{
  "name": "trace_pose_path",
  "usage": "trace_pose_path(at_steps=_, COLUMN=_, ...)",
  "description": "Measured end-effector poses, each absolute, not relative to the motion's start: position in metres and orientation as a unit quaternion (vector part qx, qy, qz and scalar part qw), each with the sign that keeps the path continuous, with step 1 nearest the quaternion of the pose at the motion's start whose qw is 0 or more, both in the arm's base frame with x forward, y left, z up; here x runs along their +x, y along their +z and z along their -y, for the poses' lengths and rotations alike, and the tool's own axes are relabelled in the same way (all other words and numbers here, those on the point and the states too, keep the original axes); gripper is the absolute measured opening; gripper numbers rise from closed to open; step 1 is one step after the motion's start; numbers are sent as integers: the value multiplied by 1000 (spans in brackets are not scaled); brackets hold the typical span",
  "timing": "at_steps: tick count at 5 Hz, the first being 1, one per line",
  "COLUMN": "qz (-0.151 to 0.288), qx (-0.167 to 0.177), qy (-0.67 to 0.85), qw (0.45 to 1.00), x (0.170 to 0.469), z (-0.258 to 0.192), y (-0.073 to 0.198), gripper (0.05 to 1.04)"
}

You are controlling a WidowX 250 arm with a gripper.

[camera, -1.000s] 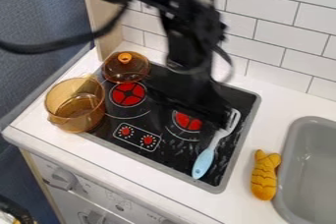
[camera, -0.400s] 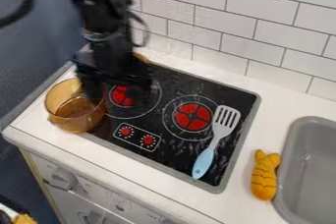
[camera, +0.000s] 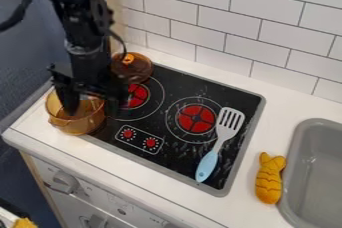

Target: Move the pot from the lower side of the left burner to the upper side of the right burner

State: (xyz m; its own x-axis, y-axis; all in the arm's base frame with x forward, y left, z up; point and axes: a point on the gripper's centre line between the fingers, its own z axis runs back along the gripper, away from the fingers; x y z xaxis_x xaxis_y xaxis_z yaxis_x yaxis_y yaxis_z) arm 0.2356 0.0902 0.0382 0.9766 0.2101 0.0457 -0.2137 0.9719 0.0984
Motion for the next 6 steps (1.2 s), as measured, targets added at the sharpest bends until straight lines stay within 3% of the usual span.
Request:
trace_pose_path(at_steps=2, qz=30, qx=49, qy=90, qw=994, x=250, z=-103, y=12, gripper=950)
trace_pose_path(at_steps=3, qz=49, qx=35, qy=77, qw=995, x=257, z=-104, y=6, gripper=729)
trace_pose_path(at_steps=4, qz=64, qx=57, qy=69, qw=994, x=260, z=-109, y=5, gripper=415)
trace_pose_path(at_steps=5, qz=69, qx=57, qy=75, qw=993, x=260, z=-108, y=4, gripper=179)
trace_pose_path(at_steps=6, qz=60, qx=59, qy=76, qw=994, x=258, z=-105, y=6, gripper=83)
